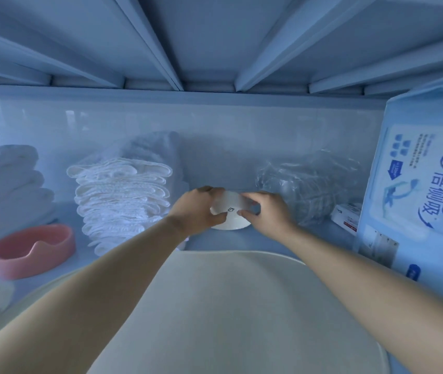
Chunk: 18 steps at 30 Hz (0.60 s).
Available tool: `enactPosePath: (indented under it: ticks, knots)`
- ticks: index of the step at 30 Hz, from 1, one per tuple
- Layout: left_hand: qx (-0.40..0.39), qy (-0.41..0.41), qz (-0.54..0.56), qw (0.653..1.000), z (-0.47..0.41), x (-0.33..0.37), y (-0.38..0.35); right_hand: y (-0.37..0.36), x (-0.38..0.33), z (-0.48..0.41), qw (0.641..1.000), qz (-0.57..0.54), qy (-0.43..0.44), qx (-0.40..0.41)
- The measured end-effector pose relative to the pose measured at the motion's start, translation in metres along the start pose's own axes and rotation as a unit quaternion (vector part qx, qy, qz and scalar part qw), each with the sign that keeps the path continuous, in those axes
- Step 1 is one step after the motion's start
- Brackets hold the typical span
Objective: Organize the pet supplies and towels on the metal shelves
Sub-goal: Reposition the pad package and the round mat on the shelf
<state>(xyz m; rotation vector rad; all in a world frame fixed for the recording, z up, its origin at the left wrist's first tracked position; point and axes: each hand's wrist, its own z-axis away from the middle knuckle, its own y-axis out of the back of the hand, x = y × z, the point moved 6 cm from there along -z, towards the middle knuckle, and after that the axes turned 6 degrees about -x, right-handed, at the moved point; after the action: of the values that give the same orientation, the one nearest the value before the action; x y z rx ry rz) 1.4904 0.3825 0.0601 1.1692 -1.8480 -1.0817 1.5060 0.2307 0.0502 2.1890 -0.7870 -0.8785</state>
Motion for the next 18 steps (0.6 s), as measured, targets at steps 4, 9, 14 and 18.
enactPosePath:
  ticks: [4,9,14,18]
  knots:
    - [0.008,0.001,0.004,1.0,0.004,0.008,0.01,0.0,0.004,0.005,1.0,-0.004,-0.004,-0.011]
    - [0.072,0.025,0.054,0.996,0.017,0.003,0.018,-0.002,0.006,0.009,0.999,-0.025,-0.013,0.024]
    - [0.067,0.018,0.058,0.996,0.021,-0.002,0.015,-0.004,0.004,0.007,0.997,-0.044,-0.043,0.037]
    - [0.043,0.027,0.035,0.998,0.024,-0.004,0.006,-0.003,0.008,0.006,0.996,-0.051,-0.064,0.036]
